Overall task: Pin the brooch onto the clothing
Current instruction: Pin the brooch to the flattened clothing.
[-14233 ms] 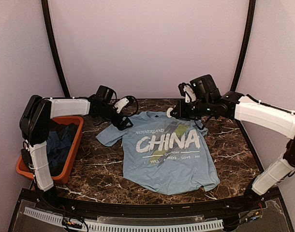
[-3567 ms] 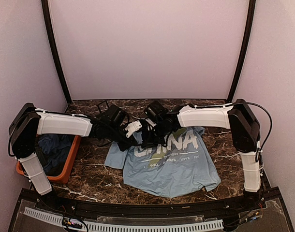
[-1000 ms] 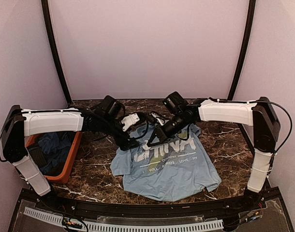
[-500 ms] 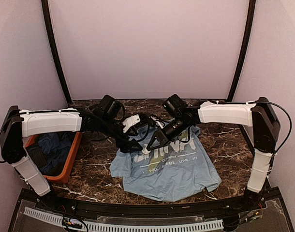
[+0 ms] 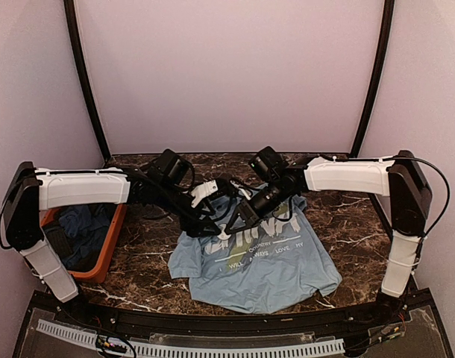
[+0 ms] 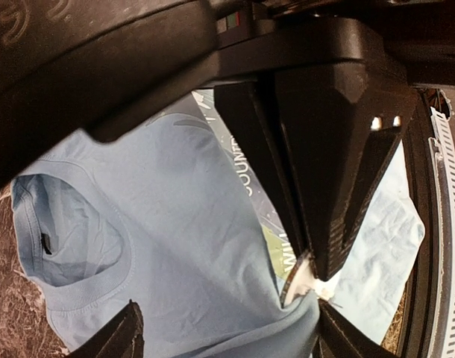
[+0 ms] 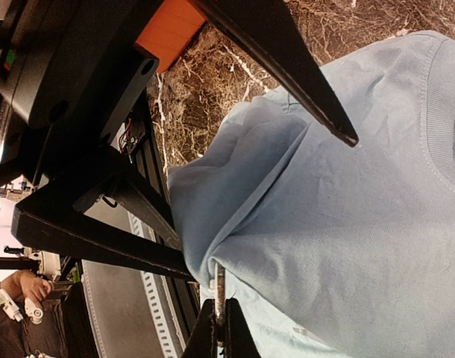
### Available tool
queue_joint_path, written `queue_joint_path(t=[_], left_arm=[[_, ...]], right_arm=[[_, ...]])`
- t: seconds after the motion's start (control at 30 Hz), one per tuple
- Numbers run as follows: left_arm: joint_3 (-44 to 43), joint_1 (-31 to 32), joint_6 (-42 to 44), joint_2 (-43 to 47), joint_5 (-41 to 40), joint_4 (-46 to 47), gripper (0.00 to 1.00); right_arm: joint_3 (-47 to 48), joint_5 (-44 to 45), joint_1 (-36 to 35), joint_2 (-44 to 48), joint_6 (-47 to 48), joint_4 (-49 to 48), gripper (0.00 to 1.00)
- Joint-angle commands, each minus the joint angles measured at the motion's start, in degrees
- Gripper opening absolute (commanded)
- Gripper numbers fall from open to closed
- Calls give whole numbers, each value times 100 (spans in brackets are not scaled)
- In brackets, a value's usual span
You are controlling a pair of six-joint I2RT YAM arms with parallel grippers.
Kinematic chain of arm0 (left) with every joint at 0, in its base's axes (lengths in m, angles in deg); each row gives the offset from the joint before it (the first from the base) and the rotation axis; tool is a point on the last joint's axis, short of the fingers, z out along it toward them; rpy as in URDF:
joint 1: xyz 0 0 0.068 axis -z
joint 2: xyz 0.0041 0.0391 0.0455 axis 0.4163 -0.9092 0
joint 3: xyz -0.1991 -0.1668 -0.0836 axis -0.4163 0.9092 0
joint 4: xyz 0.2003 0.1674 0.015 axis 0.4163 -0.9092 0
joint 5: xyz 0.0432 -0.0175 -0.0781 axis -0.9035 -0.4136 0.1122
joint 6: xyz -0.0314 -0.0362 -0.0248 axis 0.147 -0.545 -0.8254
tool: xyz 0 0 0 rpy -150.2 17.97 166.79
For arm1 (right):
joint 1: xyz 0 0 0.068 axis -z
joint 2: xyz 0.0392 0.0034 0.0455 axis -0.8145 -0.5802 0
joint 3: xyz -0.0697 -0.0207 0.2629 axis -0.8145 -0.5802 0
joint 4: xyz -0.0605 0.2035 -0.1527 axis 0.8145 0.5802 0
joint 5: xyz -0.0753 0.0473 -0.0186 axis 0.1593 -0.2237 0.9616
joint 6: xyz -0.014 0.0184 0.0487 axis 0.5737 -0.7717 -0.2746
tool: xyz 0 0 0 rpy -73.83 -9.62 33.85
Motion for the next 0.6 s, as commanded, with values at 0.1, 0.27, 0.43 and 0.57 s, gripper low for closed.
queue_joint_path(t=[0.1,0.27,0.43,0.57], left_arm=[[17,22,130,121,66,-168,71],[53,25,210,158,117,-196,60],[22,26,230,111,291,-254,47],[12,21,268,116,331,-305,45]], right_arm=[[-23,-131,-50,34,155,-97,0],[-63,-286,-45,71,365,-70,0],[-93,-269,-48,104,597,-27,0],[-115,-363,-45,134,755,-10,0]])
